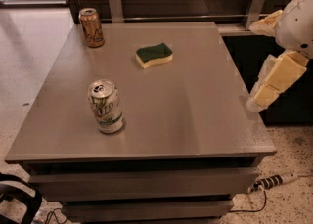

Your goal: Knock 7up can over

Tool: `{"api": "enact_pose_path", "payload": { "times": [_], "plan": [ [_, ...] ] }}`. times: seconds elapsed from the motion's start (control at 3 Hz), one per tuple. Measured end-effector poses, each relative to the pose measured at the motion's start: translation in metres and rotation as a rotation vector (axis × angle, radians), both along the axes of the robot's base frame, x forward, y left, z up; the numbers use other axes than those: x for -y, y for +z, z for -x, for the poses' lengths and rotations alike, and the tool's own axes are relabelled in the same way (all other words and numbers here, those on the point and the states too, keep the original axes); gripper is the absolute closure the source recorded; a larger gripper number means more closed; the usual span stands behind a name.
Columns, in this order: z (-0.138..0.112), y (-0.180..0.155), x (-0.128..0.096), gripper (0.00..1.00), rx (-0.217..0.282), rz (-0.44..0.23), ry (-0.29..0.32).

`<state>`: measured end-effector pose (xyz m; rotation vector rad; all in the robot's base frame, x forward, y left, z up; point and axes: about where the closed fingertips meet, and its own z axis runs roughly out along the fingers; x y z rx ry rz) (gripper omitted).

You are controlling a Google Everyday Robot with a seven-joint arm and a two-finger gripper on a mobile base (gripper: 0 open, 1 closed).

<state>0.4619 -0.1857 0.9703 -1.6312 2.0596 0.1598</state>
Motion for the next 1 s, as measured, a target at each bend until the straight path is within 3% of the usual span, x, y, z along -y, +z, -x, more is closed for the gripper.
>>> {"api": "enact_pose_path", "payload": {
  "times": [0.33, 1.0],
  "plan": [
    [-0.007, -0.008, -0.035, 0.0, 0.004, -0.168, 0.059],
    [-0.003, -0.016, -0.109, 0.0, 0.059, -0.436, 0.124]
  ]
}}
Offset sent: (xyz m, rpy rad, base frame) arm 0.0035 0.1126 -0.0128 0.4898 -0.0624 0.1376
